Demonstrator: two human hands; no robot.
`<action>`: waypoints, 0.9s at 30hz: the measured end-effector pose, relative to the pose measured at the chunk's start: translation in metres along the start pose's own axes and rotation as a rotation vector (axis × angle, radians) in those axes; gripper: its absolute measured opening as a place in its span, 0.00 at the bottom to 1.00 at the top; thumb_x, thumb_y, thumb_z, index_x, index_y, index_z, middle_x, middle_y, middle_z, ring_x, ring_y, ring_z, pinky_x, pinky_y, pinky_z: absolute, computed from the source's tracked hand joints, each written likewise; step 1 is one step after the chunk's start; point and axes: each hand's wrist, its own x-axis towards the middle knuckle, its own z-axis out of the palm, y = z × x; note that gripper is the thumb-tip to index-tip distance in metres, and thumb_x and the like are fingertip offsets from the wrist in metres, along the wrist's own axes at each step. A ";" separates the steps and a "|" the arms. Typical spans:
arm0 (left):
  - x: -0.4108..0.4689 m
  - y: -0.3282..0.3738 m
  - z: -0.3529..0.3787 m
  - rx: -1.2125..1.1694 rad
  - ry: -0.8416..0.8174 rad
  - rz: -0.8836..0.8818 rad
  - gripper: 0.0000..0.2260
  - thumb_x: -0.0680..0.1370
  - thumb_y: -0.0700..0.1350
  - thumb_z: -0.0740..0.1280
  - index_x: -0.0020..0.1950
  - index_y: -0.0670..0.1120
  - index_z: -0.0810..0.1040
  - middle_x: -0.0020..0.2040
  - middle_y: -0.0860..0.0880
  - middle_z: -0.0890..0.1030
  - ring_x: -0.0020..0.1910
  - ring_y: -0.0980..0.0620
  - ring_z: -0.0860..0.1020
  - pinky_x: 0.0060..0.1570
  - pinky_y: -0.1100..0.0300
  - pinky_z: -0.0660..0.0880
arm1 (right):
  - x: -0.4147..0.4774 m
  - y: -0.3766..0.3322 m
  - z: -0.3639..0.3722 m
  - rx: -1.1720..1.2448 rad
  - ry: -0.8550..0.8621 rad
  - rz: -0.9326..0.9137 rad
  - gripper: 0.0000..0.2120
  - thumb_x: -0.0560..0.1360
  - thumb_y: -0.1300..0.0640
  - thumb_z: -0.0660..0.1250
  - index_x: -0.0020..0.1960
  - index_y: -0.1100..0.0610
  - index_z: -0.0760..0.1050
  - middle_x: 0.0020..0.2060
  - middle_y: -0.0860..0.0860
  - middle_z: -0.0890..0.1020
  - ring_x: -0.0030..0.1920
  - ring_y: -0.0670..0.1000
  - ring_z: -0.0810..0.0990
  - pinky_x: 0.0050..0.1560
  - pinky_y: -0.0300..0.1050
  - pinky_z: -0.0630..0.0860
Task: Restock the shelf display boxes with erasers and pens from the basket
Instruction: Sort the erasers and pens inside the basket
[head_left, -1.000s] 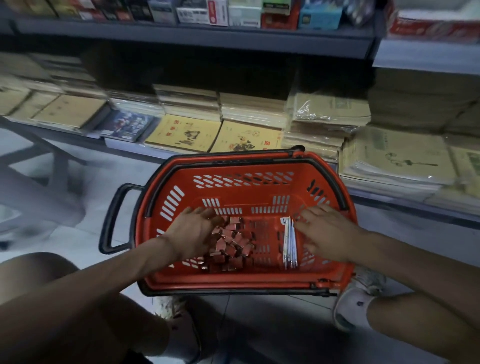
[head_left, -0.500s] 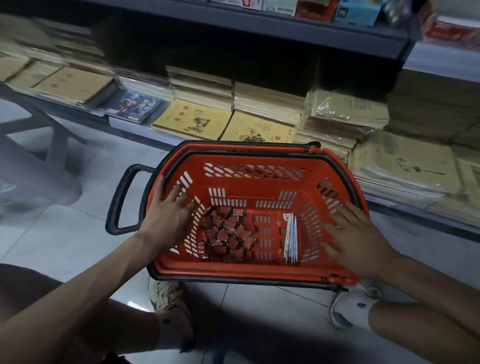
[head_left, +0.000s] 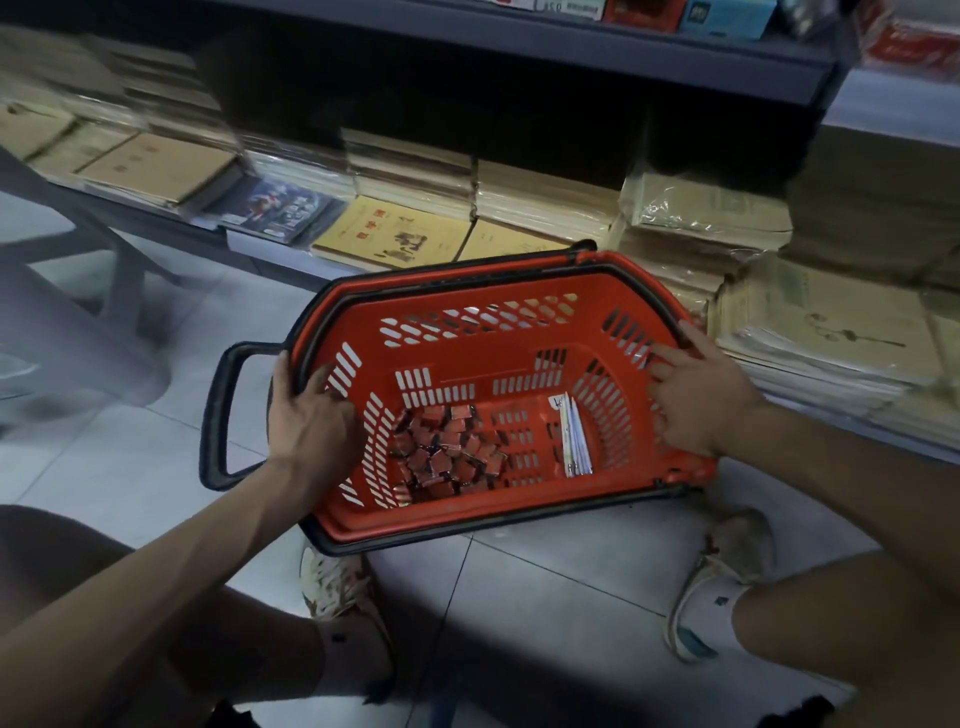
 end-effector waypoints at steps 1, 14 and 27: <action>-0.001 -0.003 -0.001 0.014 -0.012 -0.009 0.20 0.82 0.62 0.57 0.66 0.56 0.81 0.69 0.57 0.79 0.82 0.48 0.57 0.76 0.32 0.38 | 0.005 -0.005 -0.010 -0.031 -0.051 0.004 0.26 0.72 0.42 0.54 0.54 0.52 0.86 0.56 0.49 0.85 0.71 0.57 0.75 0.77 0.71 0.55; 0.022 -0.026 -0.016 0.044 -0.054 0.008 0.29 0.82 0.65 0.55 0.81 0.56 0.64 0.80 0.54 0.66 0.84 0.45 0.47 0.76 0.31 0.36 | 0.031 -0.019 -0.040 -0.094 -0.226 0.160 0.23 0.82 0.44 0.53 0.75 0.43 0.70 0.79 0.42 0.64 0.83 0.54 0.46 0.76 0.70 0.35; 0.014 0.024 -0.035 0.008 0.044 0.194 0.28 0.82 0.64 0.55 0.78 0.50 0.67 0.78 0.42 0.67 0.81 0.41 0.58 0.78 0.33 0.46 | 0.028 -0.027 -0.051 0.015 -0.052 0.062 0.27 0.79 0.44 0.58 0.75 0.52 0.68 0.71 0.57 0.73 0.77 0.63 0.61 0.78 0.68 0.41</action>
